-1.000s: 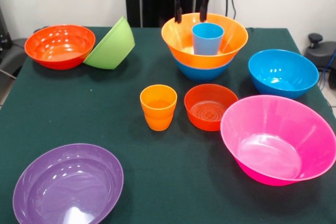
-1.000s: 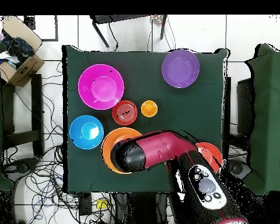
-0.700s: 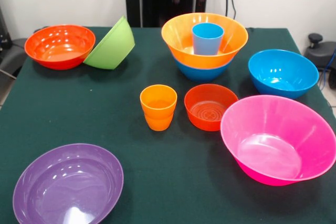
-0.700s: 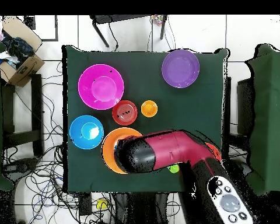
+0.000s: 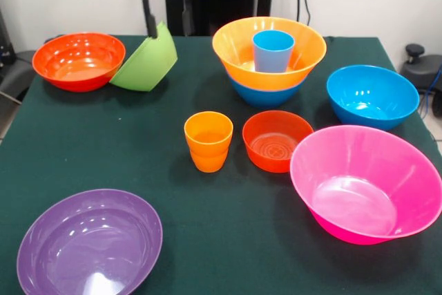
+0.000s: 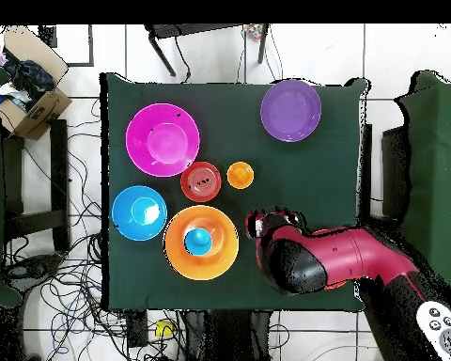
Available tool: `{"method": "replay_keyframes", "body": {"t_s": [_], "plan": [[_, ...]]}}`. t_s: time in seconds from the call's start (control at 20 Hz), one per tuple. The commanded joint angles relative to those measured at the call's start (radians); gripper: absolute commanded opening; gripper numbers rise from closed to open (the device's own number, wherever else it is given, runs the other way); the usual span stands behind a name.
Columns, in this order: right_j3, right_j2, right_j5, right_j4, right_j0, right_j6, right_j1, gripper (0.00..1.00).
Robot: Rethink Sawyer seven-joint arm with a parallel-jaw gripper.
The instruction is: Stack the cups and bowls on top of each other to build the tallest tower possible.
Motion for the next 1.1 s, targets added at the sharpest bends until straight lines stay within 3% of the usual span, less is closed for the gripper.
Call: {"method": "replay_keyframes", "body": {"t_s": [0.05,0.4,0.7,1.1], "plan": [[-0.040,0.074,-0.001,-0.167,-0.008,-0.246,0.180,1.00],[-0.025,0.117,0.122,-0.106,-0.035,-0.270,0.099,1.00],[0.005,0.179,0.203,-0.061,-0.100,-0.339,0.021,1.00],[-0.004,0.215,0.255,-0.084,-0.139,-0.344,0.049,1.00]]}}
